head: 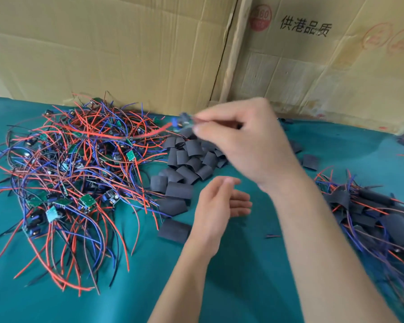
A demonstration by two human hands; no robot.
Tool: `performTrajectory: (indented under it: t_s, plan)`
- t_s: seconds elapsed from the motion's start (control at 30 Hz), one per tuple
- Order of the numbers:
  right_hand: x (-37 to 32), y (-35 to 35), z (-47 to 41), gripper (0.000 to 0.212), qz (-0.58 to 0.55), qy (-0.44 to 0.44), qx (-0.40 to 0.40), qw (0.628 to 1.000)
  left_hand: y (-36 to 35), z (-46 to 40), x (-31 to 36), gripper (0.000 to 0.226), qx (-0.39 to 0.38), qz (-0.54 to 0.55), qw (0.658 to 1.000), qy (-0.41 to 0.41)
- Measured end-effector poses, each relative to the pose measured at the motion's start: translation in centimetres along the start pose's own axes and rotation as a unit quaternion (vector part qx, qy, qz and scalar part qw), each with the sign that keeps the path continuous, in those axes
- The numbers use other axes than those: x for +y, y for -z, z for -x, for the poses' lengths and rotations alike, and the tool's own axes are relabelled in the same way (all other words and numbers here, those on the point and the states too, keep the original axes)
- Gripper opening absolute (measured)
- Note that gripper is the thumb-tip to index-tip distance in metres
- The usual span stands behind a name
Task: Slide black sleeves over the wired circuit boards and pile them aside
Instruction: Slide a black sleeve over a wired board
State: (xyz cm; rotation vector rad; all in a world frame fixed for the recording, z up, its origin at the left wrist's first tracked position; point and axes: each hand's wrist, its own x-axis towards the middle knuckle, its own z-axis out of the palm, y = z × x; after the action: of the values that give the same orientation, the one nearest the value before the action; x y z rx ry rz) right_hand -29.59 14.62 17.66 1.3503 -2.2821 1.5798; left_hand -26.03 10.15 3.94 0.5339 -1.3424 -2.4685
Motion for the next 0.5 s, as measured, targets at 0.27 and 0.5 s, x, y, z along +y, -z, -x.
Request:
performTrajectory:
  t_s: [0.27,0.5]
  plan:
    - [7.1,3.0,6.9,0.043,0.052,-0.102,0.104,0.988,0.8,1.0,1.9,0.05,-0.111,0.1,0.986,0.071]
    - [9.9,0.7,9.4,0.037,0.174,-0.094,0.164,0.967,0.5,0.6,0.0,0.025,-0.123,-0.038,0.992,0.008]
